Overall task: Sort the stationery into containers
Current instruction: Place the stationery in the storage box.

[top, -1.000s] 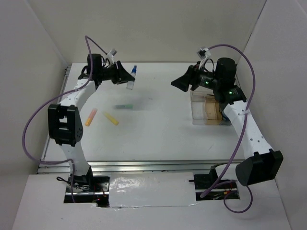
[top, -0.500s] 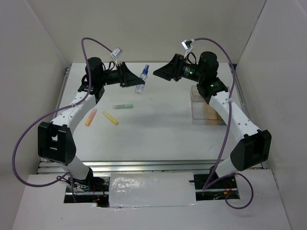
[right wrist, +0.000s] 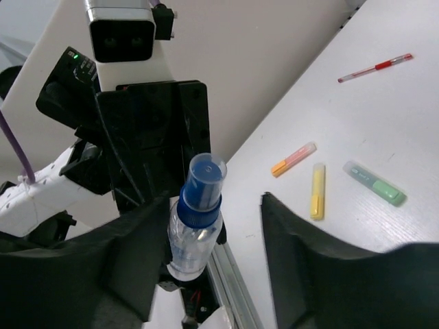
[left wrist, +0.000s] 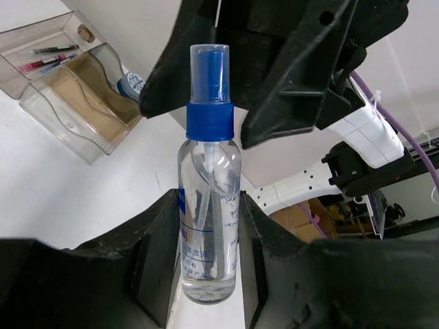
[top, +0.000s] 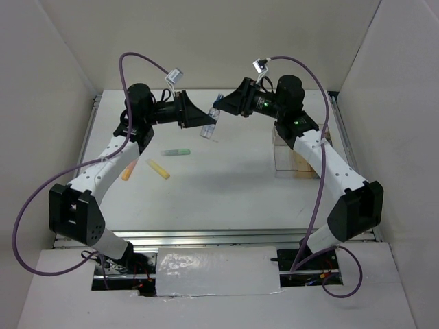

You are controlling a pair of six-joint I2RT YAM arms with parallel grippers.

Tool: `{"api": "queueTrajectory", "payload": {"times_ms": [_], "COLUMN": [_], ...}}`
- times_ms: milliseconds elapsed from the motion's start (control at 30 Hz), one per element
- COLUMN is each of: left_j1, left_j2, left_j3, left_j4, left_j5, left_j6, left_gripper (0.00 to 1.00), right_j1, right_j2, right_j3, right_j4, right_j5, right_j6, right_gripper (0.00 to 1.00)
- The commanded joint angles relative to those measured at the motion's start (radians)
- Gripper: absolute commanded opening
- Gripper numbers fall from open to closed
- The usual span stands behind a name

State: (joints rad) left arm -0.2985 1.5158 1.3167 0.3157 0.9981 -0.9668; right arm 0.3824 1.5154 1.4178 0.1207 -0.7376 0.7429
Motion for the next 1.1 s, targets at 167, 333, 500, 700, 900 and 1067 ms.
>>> {"api": "queueTrajectory", "payload": {"times_ms": [167, 333, 500, 700, 900, 1067], "left_j1": [-0.031, -0.033, -0.028, 0.019, 0.094, 0.093], "left_j2": [-0.034, -0.029, -0.016, -0.016, -0.019, -0.011], "left_j3": [0.033, 0.049, 0.09, 0.124, 0.13, 0.164], "left_j4": [-0.007, -0.026, -0.183, -0.462, -0.598, -0.708], "left_j5": [-0.03, -0.049, -0.093, -0.221, -0.302, -0.415], "left_j6": [0.036, 0.04, 0.118, 0.342, 0.517, 0.648], "left_gripper": [0.0, 0.07, 0.64, 0.99, 0.99, 0.99], "right_j1": [0.019, 0.035, -0.002, -0.144, -0.333, -0.433], "right_j2": [-0.011, -0.029, -0.041, -0.079, -0.1, -0.02], "right_j3": [0.052, 0.023, 0.01, 0.03, 0.153, 0.259], "right_j4": [0.119, 0.143, 0.12, -0.05, -0.505, -0.926], "right_j5": [-0.005, -0.023, -0.025, -0.106, -0.115, 0.018], "right_j6": [0.026, 0.023, 0.013, -0.158, -0.563, -1.058], "right_gripper": [0.36, 0.11, 0.0, 0.0, 0.0, 0.0]}}
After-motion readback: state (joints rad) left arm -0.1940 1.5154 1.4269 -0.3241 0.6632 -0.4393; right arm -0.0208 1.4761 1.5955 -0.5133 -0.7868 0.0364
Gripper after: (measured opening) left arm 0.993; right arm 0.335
